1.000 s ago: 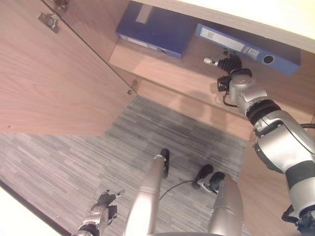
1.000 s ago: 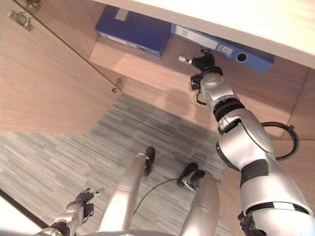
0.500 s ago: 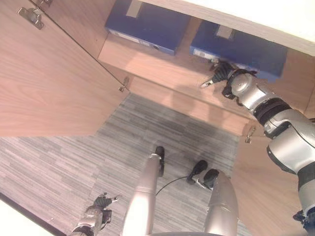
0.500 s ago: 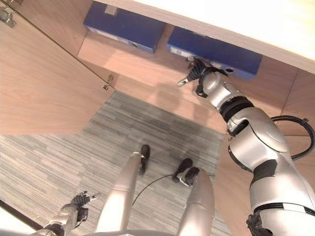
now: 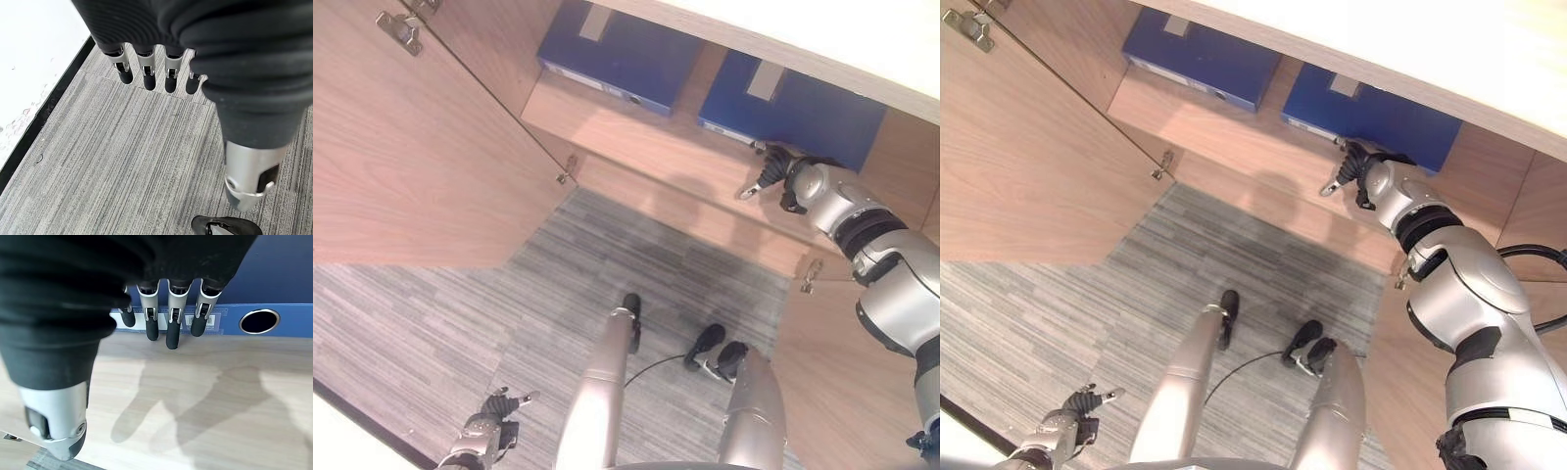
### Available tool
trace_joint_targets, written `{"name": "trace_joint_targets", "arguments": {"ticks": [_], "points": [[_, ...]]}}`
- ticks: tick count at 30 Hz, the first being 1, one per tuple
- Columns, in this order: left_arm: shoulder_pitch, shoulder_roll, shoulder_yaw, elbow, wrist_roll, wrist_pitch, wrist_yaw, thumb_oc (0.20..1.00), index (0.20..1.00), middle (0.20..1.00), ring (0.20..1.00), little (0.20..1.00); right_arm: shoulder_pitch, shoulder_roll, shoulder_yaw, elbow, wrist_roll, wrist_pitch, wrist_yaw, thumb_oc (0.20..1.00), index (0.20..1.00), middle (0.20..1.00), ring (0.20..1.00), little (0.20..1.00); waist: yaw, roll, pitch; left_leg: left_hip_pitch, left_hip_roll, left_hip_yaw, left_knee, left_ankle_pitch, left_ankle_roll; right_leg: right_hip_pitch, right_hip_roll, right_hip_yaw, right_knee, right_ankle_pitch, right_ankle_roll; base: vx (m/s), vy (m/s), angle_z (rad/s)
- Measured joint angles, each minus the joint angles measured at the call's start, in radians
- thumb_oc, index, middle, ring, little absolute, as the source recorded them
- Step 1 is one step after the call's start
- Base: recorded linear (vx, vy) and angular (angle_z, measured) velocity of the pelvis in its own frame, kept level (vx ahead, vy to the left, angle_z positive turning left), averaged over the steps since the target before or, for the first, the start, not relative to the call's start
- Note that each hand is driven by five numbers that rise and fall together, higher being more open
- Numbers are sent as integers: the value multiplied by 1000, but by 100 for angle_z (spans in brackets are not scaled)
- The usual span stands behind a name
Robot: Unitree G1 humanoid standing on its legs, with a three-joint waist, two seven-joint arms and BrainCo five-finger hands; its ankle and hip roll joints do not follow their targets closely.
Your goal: Put the empty folder in the office cabinet
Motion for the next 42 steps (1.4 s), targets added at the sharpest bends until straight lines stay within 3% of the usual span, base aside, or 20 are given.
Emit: {"name": "trace_joint_targets", "arguments": {"ticks": [5,9,21,24,29,31,33,37,42], "points": [[-4,0,-20,-3,37,-2,-4,1000,1000,1000,1000,1000,149,112,-44,105,-147,0,-2,1000,1000,1000,1000,1000,16,-1,2,172,-2,-5,-137,38,-4,170,21,-32,-121,30,21,0,-49,3],[-7,0,-42,-2,75,0,-7,1000,1000,1000,1000,1000,249,137,-75,144,-260,14,14,1000,1000,1000,1000,1000,30,-8,7,294,-7,-28,-246,76,-13,300,39,-74,-218,53,30,22,-56,15],[-5,-6,-44,36,194,15,-30,1000,1000,1000,1000,1000,533,255,-171,213,-338,46,48,1000,1000,1000,1000,1000,45,-12,11,678,8,-42,-603,202,-21,657,130,-133,-545,161,62,13,-28,2],[7,-11,-43,43,223,29,-34,1000,1000,1000,1000,1000,590,304,-199,211,-337,47,42,1000,1000,1000,1000,1000,37,3,-6,750,23,-41,-681,229,-25,735,166,-150,-644,194,73,32,-50,-4],[71,-62,-35,79,272,45,-40,1000,1000,1000,1000,1000,764,439,-238,187,-318,41,21,1000,1000,1000,1000,1000,-8,27,-125,863,57,23,-786,244,-28,842,242,-118,-835,277,89,12,-74,-39],[79,-84,-28,78,291,46,-39,1000,1000,1000,1000,1000,838,461,-320,186,-269,40,-10,1000,1000,1000,1000,1000,-33,22,-157,915,69,48,-815,248,-33,895,272,-100,-916,312,95,-5,-31,-33],[81,-100,-33,77,293,41,-39,1000,1000,1000,1000,1000,876,457,-380,216,-216,45,-41,1000,1000,1000,1000,1000,-60,9,-200,920,76,62,-819,250,-37,923,291,-94,-967,332,101,8,-32,-29],[89,-112,-33,78,310,41,-38,1000,1000,1000,1000,1000,928,424,-468,226,-128,44,-98,1000,1000,1000,1000,1000,-84,-2,-216,959,90,93,-823,251,-39,962,315,-68,-1024,354,102,-37,-12,-22],[113,-110,-25,82,342,48,-36,1000,1000,1000,1000,1000,1022,392,-524,246,-90,38,-108,1000,1000,1000,1000,1000,-95,41,-237,968,101,113,-842,256,-50,958,325,-45,-1034,333,110,14,-45,-12]]}}
